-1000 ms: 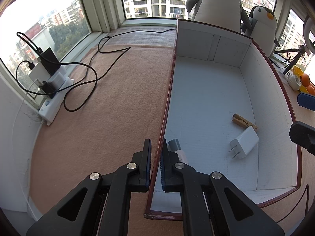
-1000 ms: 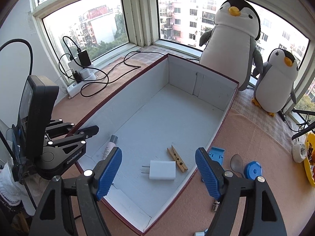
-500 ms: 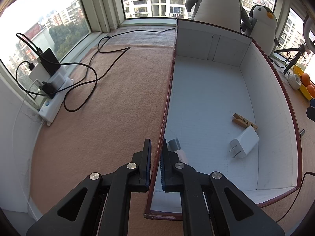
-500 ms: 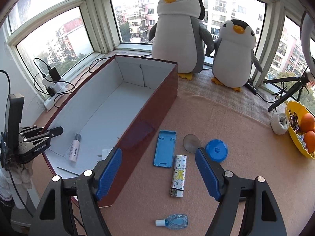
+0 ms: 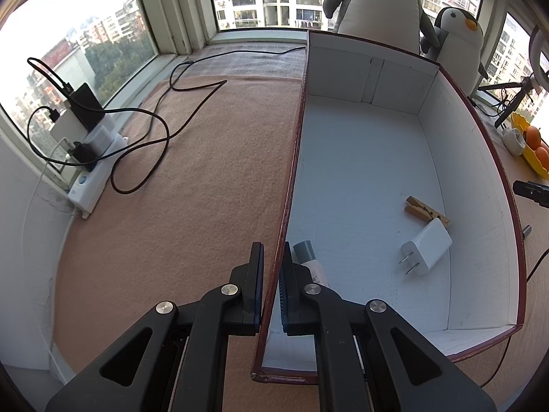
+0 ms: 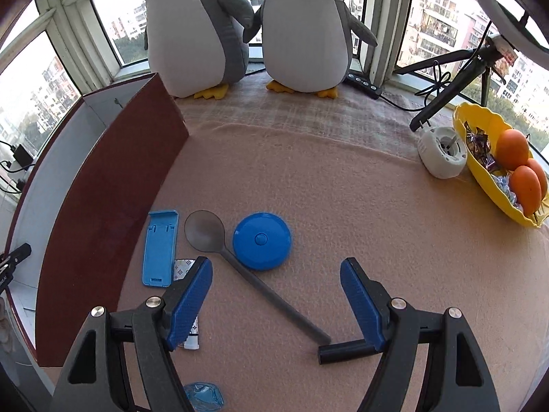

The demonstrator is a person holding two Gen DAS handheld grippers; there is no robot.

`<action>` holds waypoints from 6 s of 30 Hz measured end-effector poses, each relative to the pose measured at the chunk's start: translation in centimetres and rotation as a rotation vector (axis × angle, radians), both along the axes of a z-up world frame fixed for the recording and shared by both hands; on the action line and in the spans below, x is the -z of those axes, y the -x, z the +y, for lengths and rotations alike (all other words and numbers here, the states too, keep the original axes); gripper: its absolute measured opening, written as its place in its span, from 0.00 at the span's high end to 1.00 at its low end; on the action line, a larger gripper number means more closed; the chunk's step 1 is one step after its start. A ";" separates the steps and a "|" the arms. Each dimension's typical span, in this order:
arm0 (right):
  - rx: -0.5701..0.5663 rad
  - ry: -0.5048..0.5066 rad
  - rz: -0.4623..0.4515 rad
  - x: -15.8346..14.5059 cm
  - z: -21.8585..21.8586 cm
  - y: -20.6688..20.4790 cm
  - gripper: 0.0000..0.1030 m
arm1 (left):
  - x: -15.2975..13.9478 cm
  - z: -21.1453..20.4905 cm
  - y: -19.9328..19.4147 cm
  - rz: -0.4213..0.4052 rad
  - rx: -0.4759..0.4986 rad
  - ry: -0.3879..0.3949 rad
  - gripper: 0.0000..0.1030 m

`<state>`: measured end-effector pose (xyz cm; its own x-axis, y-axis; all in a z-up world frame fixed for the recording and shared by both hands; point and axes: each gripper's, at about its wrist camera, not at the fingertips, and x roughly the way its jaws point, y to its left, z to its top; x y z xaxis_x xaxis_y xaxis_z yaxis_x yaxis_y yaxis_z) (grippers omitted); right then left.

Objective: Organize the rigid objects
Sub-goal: 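Move the right gripper to the blue tape measure and grasp it, then carry the blue tape measure into the box and release it, then move the right gripper to the grey spoon handle and grasp it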

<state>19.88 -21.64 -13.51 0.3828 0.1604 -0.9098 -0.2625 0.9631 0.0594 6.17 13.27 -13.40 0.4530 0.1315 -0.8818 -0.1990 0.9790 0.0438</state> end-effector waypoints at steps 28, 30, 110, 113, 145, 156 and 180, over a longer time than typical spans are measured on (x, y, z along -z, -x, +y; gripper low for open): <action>-0.028 0.144 0.153 4.7 2.5 -4.1 0.55 | 0.0 0.0 -0.1 0.015 -0.009 0.007 0.93; -0.021 0.143 0.146 4.7 1.8 -3.8 0.55 | 0.1 0.1 -0.1 0.017 -0.011 0.009 0.93; -0.423 0.048 -0.152 -4.6 21.3 8.4 0.55 | -0.2 -0.2 -0.1 -0.007 -0.005 0.013 0.92; -0.435 0.046 -0.146 -4.4 21.4 8.4 0.55 | -0.2 -0.2 -0.1 -0.007 -0.005 0.012 0.92; -0.347 -0.010 -0.158 -5.7 15.8 8.0 0.30 | 0.0 -0.2 0.0 -0.004 -0.004 0.009 0.92; -0.269 0.006 -0.146 -4.9 8.0 6.3 0.30 | -0.1 -0.3 0.0 -0.003 -0.008 0.008 0.92; -0.276 0.155 0.055 4.1 3.1 0.7 0.54 | -0.2 -0.3 0.0 0.004 -0.007 0.001 0.92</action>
<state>19.20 -18.50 -17.64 0.2937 0.1092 -0.9496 -0.5156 0.8547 -0.0611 6.15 13.00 -13.25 0.4484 0.1340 -0.8837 -0.2055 0.9777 0.0440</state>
